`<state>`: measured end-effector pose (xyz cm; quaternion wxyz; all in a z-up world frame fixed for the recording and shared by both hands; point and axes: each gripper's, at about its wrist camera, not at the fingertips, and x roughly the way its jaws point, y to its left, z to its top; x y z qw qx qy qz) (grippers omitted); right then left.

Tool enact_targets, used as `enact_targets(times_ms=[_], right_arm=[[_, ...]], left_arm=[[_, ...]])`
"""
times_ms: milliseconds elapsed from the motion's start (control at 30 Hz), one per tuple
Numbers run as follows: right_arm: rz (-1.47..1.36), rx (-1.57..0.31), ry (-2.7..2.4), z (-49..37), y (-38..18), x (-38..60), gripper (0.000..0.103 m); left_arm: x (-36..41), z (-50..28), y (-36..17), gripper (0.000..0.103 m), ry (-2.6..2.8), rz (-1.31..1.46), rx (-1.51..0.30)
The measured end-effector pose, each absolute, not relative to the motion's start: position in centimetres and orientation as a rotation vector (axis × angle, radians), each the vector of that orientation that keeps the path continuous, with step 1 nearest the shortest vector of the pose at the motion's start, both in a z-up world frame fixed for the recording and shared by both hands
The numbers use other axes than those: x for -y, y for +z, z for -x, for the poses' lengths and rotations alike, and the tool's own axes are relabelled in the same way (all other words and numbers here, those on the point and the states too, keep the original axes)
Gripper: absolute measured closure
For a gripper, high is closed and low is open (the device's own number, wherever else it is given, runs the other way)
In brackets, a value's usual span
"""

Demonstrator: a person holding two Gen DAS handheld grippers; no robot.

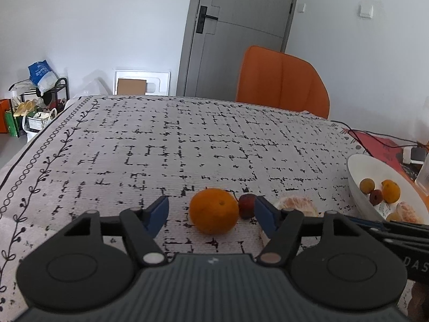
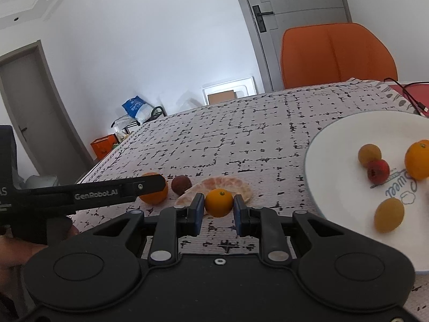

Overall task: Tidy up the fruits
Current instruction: 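Grasp the small mandarin with the right gripper while the left gripper grasps the large orange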

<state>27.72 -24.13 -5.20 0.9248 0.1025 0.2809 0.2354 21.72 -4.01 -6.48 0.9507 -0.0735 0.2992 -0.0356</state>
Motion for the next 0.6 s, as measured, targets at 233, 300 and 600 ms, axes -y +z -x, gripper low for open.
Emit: enact_targets(times_ms=[233, 300, 600], right_arm=[[-0.212, -0.568, 0.474, -27.5, -5.1, 24.3, 0.081], [-0.208, -0.564, 0.475, -27.2, -5.0, 24.3, 0.081], [-0.207, -0.545, 0.48, -26.1, -4.4, 24.4, 0.081]], left_arm=[[4.5, -22.0, -6.8, 0.063, -0.068, 0.137, -0.64], [4.6, -21.7, -6.7, 0.063, -0.074, 0.139, -0.642], [4.8, -19.4, -5.6, 0.063, -0.083, 0.139, -0.616]])
